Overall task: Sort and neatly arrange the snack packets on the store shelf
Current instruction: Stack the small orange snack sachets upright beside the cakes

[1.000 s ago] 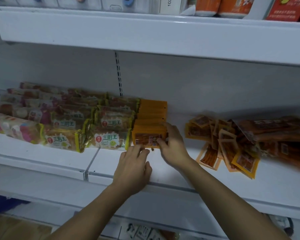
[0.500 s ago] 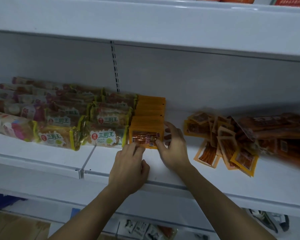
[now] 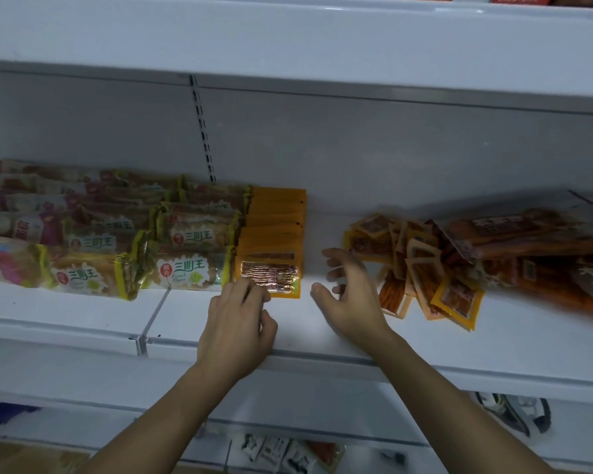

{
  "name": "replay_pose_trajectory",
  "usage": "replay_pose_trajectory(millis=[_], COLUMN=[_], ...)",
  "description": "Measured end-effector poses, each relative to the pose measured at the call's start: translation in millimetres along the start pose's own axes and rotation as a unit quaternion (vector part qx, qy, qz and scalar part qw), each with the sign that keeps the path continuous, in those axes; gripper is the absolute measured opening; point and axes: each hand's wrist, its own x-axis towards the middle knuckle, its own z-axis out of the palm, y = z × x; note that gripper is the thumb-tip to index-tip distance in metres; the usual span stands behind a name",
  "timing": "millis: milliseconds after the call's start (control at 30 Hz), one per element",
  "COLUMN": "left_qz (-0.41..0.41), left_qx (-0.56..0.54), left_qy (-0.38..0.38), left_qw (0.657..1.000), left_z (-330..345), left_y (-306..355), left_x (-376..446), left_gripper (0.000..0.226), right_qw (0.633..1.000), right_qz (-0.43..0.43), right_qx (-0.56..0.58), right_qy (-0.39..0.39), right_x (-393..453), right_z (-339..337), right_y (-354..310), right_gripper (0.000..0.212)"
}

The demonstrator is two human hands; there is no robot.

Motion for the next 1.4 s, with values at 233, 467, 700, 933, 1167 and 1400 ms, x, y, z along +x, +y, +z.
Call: replay_pose_trajectory(millis=[233, 467, 700, 933, 1167, 1400], left_qz=[0.072, 0.083, 0.002, -0.068, -0.247, -0.287], left_qx=[-0.001, -0.186, -0.161, -0.210, -0.610, -0.710], left_qy=[0.009, -0.142, -0.240, -0.311, -0.299, -0.227], left_qw=[0.997, 0.969, 0.957, 0.924, 0.691, 0.602], left_z=[0.0, 5.7, 36.3, 50.7, 35.8, 32.7], left_y=[17.6, 88.8, 175.3, 175.0, 130.8, 132.1], left_x=[11.9, 40.7, 100.0, 112.3, 76.9, 68.9], left_gripper=[0.024, 0.026, 0.058, 0.027, 0.022, 0.031], right_qw=[0.995, 0.910, 0.929, 0.945, 0.925, 0.951], right_qz=[-0.027, 0.090, 0.097, 0.038, -0.021, -0.107], right_qx=[-0.098, -0.396, -0.332, -0.268, -0.324, -0.196], right_qy=[0.008, 0.079, 0.128, 0.183, 0.200, 0.214], right_x=[-5.7, 13.0, 4.2, -11.7, -10.6, -24.8], right_z=[-54.1, -124.0, -121.0, -121.0, -119.5, -73.8], right_y=[-4.9, 38.3, 55.9, 68.4, 80.2, 27.4], right_gripper=[0.043, 0.071, 0.031, 0.015, 0.015, 0.009])
